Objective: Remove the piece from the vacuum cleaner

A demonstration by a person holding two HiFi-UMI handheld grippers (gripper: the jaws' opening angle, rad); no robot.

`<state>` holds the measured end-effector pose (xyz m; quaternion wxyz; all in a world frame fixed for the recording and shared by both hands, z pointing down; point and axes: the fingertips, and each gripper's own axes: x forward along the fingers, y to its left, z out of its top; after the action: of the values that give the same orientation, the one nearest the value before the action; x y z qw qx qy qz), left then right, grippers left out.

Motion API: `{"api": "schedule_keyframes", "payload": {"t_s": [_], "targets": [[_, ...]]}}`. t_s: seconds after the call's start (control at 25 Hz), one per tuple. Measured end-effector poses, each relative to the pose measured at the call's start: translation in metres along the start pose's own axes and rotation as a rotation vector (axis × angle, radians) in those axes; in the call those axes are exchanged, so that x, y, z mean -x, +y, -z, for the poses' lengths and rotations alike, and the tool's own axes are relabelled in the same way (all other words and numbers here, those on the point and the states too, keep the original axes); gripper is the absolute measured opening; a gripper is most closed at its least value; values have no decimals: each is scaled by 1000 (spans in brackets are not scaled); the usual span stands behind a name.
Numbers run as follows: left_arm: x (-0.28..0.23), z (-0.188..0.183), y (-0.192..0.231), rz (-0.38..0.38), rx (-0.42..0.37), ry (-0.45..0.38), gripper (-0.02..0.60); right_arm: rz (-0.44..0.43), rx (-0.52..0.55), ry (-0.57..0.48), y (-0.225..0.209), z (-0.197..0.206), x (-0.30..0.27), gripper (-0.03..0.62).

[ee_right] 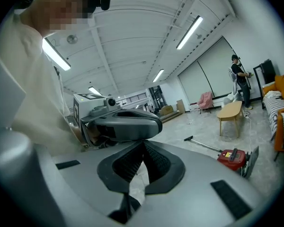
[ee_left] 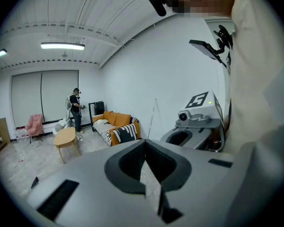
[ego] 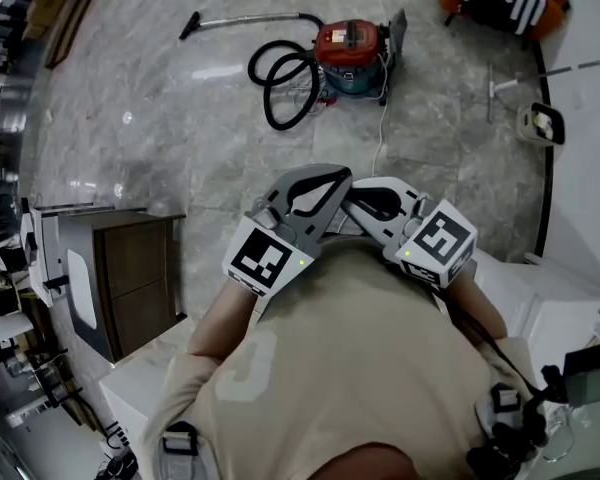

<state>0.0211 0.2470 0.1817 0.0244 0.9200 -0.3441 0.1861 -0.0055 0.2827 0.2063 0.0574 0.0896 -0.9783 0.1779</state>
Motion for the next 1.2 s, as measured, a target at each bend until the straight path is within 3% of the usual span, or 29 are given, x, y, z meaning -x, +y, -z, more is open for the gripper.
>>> {"api": "schedule_keyframes", "payload": {"t_s": [0.28,0.44,0.64,0.88,1.2], "targets": [[-5,4,12,-28,55,17,3,-27,6,10,-6,0,0,0],[-6,18,30,-70,28,75,3,-24,-41,-30,-13,-9,1,0],[-15,28,62,-41,103,44,3,52,-55,-6,-40,-9,-5,0],[-27,34,107,20,91,16,3,184,-96,6,-76,-16,-27,0],[-11,42,209,22,118,-42,3,215,-7,65,-101,-59,-102,0]]}}
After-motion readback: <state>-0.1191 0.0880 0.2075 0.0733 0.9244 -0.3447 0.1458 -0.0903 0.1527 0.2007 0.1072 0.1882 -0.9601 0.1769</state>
